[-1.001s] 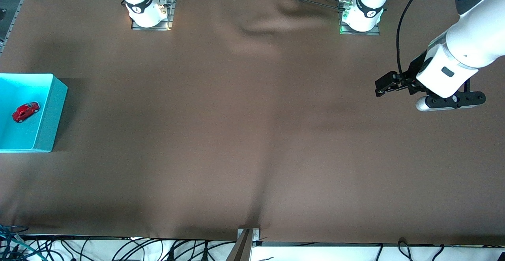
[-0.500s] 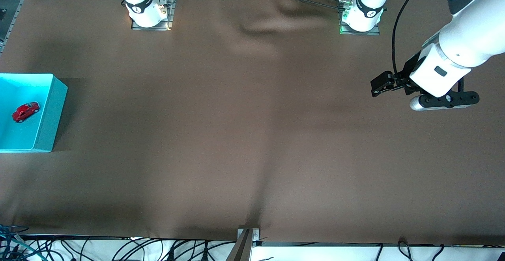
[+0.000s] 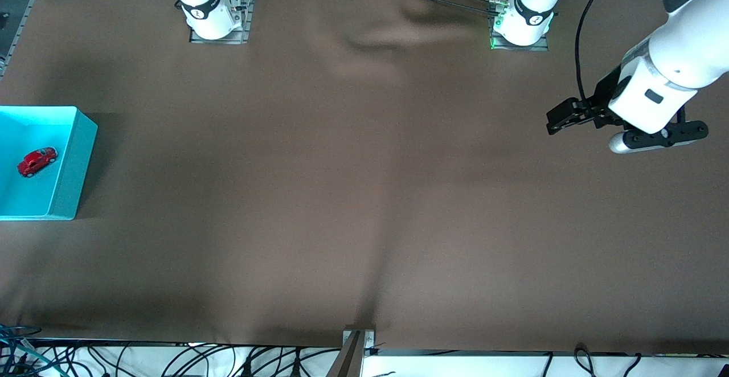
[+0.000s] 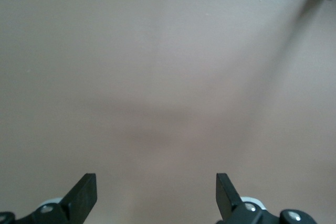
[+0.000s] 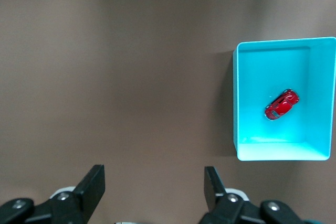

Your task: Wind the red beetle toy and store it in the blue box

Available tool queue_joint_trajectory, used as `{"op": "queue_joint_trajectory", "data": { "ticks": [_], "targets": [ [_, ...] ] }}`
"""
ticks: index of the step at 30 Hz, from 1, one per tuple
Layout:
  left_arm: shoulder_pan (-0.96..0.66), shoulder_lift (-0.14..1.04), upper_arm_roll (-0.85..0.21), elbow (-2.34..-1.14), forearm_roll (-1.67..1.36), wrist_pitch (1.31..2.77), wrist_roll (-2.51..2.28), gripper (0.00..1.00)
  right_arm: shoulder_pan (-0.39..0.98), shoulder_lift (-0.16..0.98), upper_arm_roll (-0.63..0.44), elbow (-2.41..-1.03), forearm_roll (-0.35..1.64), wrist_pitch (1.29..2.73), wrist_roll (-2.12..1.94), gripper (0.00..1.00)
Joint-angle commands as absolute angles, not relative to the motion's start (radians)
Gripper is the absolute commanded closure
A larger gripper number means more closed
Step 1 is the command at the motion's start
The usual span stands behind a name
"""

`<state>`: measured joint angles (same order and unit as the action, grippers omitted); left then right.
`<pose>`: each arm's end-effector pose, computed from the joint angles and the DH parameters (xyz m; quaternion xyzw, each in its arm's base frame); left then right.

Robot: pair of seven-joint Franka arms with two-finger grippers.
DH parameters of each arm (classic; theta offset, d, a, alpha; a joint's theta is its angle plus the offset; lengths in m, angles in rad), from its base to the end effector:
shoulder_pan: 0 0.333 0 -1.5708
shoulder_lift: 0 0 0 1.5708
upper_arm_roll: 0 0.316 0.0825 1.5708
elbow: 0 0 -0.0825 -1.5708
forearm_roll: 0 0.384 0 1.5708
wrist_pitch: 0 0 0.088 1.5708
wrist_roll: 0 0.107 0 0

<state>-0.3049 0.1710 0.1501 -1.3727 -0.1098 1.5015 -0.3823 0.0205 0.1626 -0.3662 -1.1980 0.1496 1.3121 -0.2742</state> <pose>0.5891 -0.1130 0.6140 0.9928 0.1099 -0.0306 0.0352 0.5499 -0.1536 0.6869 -0.9987 0.0163 0.0053 0.0475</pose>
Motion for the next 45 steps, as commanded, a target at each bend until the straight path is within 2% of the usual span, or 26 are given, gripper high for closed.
{"op": "queue_joint_trajectory", "data": {
  "ticks": [1,2,9,15,26,39,45],
  "targets": [
    [-0.336,0.109,0.247,-1.446,-0.126,1.486,-0.39,0.0,-0.041,0.06,-0.22,-1.304,0.095,1.308,-0.249,0.14],
    [-0.316,0.098,0.248,-1.459,-0.124,1.486,-0.388,0.0,-0.051,0.036,-0.183,-1.342,0.084,1.313,-0.226,0.12],
    [-0.293,0.098,0.247,-1.46,-0.114,1.486,-0.385,0.0,-0.061,0.018,-0.114,-1.416,0.061,1.361,-0.195,0.12],
    [-0.29,0.107,0.249,-1.459,-0.11,1.497,-0.383,0.0,-0.061,-0.015,-0.014,-1.564,-0.011,1.509,-0.118,0.11],
    [-0.279,0.14,0.239,-1.443,-0.11,1.499,-0.382,0.0,-0.061,-0.012,0.018,-1.703,-0.014,1.709,-0.091,0.12],
    [-0.282,0.164,0.236,-1.425,-0.1,1.499,-0.377,0.0,-0.058,-0.003,0.018,-1.697,-0.015,1.7,-0.104,0.11],
    [-0.276,0.186,0.238,-1.422,-0.097,1.503,-0.379,0.0,-0.058,-0.003,0.015,-1.694,-0.015,1.635,-0.103,0.11]
  ]
}}
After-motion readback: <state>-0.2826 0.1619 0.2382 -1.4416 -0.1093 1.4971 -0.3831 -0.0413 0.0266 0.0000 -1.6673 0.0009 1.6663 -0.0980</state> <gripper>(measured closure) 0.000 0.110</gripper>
